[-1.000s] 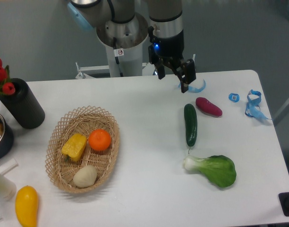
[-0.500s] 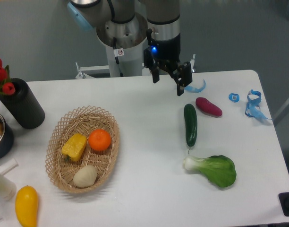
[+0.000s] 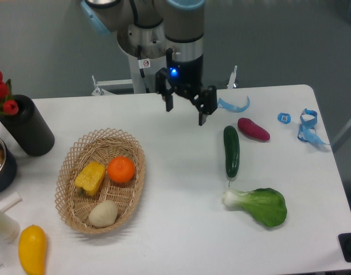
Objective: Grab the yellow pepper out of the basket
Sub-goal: 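Move the open gripper over the basket toward the yellow pepper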
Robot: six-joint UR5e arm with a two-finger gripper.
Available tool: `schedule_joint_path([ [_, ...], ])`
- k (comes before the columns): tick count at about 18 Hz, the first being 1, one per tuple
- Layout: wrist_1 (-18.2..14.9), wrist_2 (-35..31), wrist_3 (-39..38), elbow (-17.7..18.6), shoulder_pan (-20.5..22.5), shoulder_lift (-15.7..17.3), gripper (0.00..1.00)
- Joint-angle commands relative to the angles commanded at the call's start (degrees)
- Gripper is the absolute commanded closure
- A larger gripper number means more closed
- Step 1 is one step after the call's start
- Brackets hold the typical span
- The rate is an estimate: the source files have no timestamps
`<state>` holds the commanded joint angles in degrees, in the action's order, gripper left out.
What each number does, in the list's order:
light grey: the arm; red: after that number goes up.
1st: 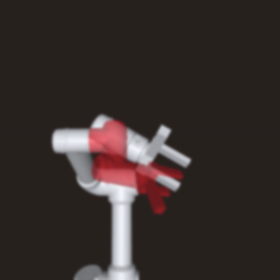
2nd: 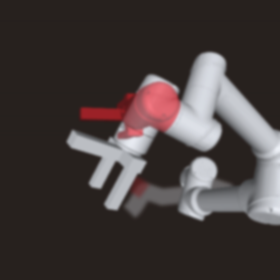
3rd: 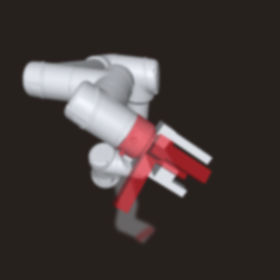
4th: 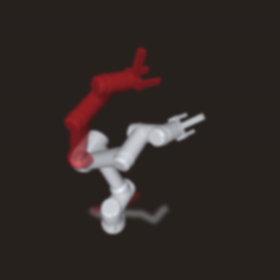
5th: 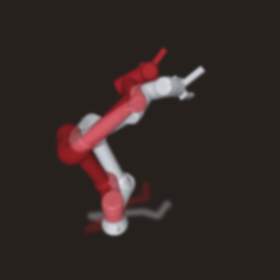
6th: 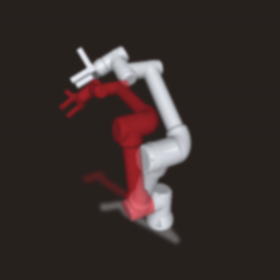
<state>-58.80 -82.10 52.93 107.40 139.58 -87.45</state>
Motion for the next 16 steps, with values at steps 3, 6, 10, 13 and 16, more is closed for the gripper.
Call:
schedule_joint_path([
  [3,0.09,3.16,-5.98,0.00,-2.90,-0.70,0.00],
  [6,0.09,3.61,-8.98,-0.09,-6.59,-2.19,0.00],
  [10,0.18,3.78,-13.54,-0.70,-10.11,-5.09,0.00],
  [13,3.24,3.87,-16.27,-0.18,-13.45,-8.87,0.00],
  [16,5.45,3.96,-17.51,-0.53,-14.77,-10.28,0.00],
])
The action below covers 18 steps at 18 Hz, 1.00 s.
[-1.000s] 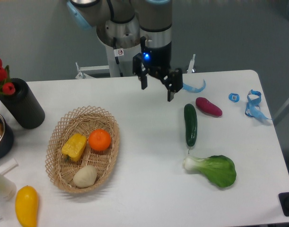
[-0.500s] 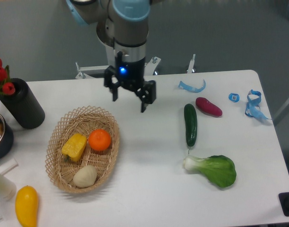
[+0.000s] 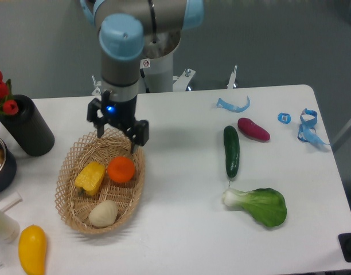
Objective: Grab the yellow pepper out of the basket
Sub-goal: 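Move the open gripper over the basket toward the yellow pepper, then lower the gripper onto the yellow pepper and close on it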
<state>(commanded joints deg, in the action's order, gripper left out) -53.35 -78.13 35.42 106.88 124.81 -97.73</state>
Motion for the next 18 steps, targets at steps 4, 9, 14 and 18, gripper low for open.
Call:
schedule_joint_path([
  [4,0.61,0.09,-0.97,0.00,-1.58,-2.37,0.00],
  [9,2.46,0.09,-4.92,0.09,-4.13,-4.57,0.00],
  [14,3.69,0.00,-5.10,0.18,-5.54,-7.73,0.00],
  [18,5.36,-0.09,-5.01,0.18,-5.63,-9.84,0.00],
])
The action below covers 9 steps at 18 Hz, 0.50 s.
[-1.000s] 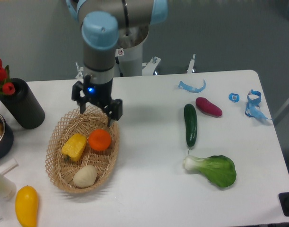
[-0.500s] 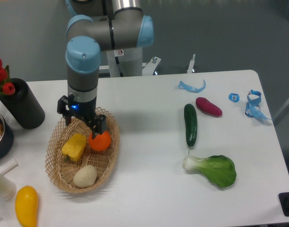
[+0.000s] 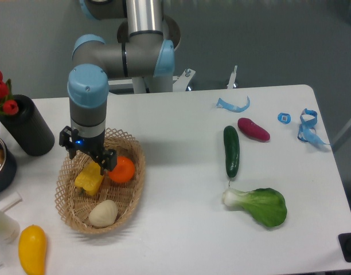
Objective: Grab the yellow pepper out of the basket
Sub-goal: 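Lower the gripper onto the yellow pepper and close on it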
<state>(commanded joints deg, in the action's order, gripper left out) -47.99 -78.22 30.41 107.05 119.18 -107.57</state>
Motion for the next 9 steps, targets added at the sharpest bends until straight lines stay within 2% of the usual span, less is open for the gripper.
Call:
schedule_joint_path([
  [5,1.15,-0.18,0.26,-0.17,-0.62,-2.81,0.00],
  [9,1.15,-0.18,0.26,0.00,-1.05,-3.34,0.00],
])
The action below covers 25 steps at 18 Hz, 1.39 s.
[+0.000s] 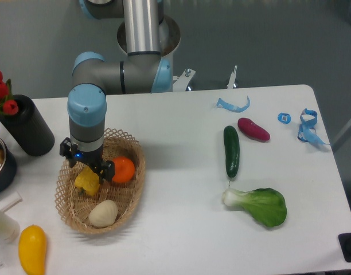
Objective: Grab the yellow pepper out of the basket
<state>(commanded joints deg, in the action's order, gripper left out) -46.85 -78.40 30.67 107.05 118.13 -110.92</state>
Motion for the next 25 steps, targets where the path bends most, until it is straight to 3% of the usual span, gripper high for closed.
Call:
schedule_joint_path([
  [14,1.58,-0.79,-0.09,0.35,-1.23,-1.67,0.00],
  [15,1.67,-0.79,0.00,0.27,-1.23,-1.76,0.05],
  [17,1.67,-0.88,0.00,0.09,-1.23,-1.58,0.39],
  [21,1.58,-0.88,-0.09,0.00,-1.23,-1.50,0.74],
  [23,1.58,-0.88,0.00,-0.09,-1.15,-1.23,0.82],
  [25,1.58,-0.79,0.17,-0.26,-1.06,-0.97,0.82],
])
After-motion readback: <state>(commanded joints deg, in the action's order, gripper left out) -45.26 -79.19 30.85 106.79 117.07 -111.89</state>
